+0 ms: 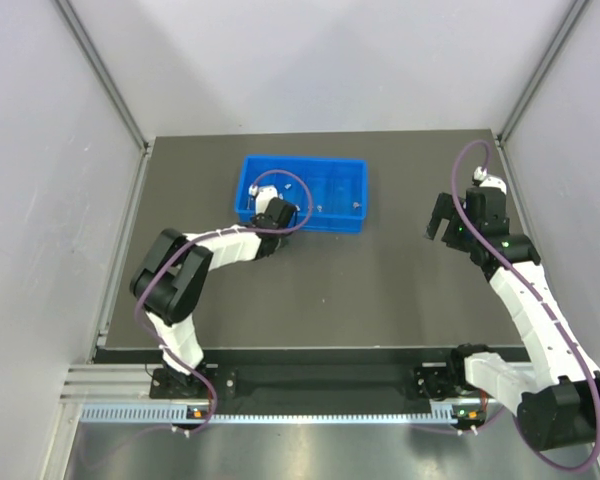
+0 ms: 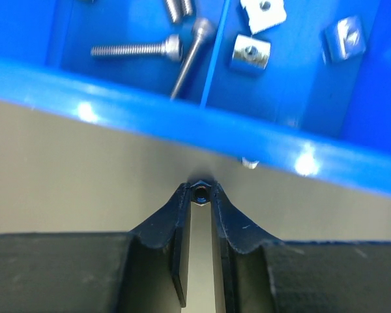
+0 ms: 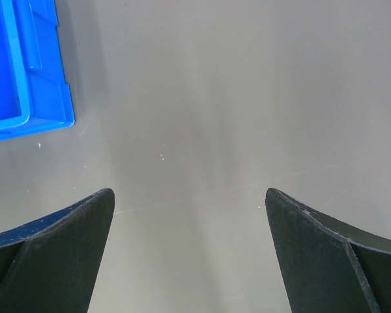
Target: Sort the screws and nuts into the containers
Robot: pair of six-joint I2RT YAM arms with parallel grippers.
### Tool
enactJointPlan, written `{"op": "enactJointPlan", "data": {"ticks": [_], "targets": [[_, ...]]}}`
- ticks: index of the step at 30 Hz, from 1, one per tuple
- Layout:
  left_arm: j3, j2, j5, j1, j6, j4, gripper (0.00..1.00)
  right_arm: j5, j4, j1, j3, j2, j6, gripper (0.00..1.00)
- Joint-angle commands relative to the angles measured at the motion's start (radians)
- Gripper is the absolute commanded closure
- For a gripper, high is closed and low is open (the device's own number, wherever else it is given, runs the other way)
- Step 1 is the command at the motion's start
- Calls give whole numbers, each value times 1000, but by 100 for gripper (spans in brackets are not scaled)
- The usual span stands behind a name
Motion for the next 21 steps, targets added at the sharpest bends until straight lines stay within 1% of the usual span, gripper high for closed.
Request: {"op": "enactJointPlan", "data": {"ticks": [1,8,12,16,18,21], "targets": [[-7,-78,28,2,-7,-48,92,0,29,-17,42,-1,2,0],[9,-235,111,-4,28,-72,92,3,30,-17,34,-7,5,0],[59,-266,184,-13,65,-57,92,-1,32,-17,34,-9,8,0],[156,-212,178,-21,88,-5,92,-4,35,-17,31,-15,11,0],[228,-145,201,-23,100,7,92,-3,32,-17,30,-15,11,0],[288,-59,234,-26,105,33,92,0,26,-17,28,-19,11,0]]}}
